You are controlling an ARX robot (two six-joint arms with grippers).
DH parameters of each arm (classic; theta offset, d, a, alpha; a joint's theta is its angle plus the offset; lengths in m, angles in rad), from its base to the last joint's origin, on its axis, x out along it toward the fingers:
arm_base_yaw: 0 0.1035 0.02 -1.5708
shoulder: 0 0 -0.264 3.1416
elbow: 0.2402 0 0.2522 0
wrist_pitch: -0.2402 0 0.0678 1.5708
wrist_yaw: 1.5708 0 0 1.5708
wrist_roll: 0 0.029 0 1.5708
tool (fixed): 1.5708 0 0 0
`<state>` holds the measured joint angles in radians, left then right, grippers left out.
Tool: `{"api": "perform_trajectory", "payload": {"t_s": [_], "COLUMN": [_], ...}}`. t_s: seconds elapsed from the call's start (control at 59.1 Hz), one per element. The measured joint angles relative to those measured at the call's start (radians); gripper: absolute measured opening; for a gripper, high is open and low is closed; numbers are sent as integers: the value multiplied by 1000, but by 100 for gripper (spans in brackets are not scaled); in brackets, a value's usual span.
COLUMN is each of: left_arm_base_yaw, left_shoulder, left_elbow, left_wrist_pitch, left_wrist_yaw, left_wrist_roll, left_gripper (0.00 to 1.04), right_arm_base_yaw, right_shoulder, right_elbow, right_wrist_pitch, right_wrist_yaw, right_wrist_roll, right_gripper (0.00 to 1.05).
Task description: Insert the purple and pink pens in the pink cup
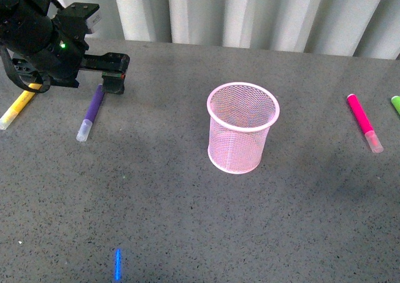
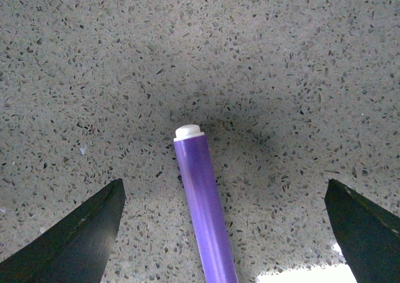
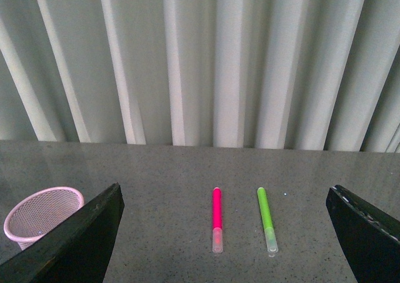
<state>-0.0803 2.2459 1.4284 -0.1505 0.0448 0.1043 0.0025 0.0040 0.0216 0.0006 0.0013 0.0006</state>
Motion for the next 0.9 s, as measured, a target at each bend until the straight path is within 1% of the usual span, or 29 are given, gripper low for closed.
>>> {"api": "perform_trajectory", "payload": {"t_s": [0.203, 0.575, 0.626, 0.677, 0.711, 0.761, 0.795, 0.812, 0.897], "left_arm_base_yaw": [12, 14, 11, 6, 3, -3, -6, -8, -13], "left_shoulder": [55, 73, 73, 73, 73, 73, 73, 73, 73], "left_elbow": [31, 64, 68, 70, 72, 74, 75, 76, 77], "left_wrist_pitch": [-2, -55, -65, -76, -80, -87, -91, -94, -99], "left_wrist_yaw": [-37, -38, -38, -37, -38, -38, -38, -39, -43], "left_wrist_roll": [4, 0, -1, -2, -3, -4, -6, -8, -16], "left_gripper": [98, 97, 91, 82, 78, 69, 66, 62, 51], "right_arm_base_yaw": [0, 0, 0, 0, 0, 0, 0, 0, 0], "right_shoulder": [0, 0, 0, 0, 0, 0, 0, 0, 0], "right_elbow": [0, 0, 0, 0, 0, 0, 0, 0, 0], "right_wrist_pitch": [0, 0, 0, 0, 0, 0, 0, 0, 0], "right_wrist_yaw": [0, 0, 0, 0, 0, 0, 0, 0, 0], "right_wrist_roll": [0, 0, 0, 0, 0, 0, 0, 0, 0], "right_gripper": [98, 98, 98, 98, 98, 98, 98, 98, 98]}}
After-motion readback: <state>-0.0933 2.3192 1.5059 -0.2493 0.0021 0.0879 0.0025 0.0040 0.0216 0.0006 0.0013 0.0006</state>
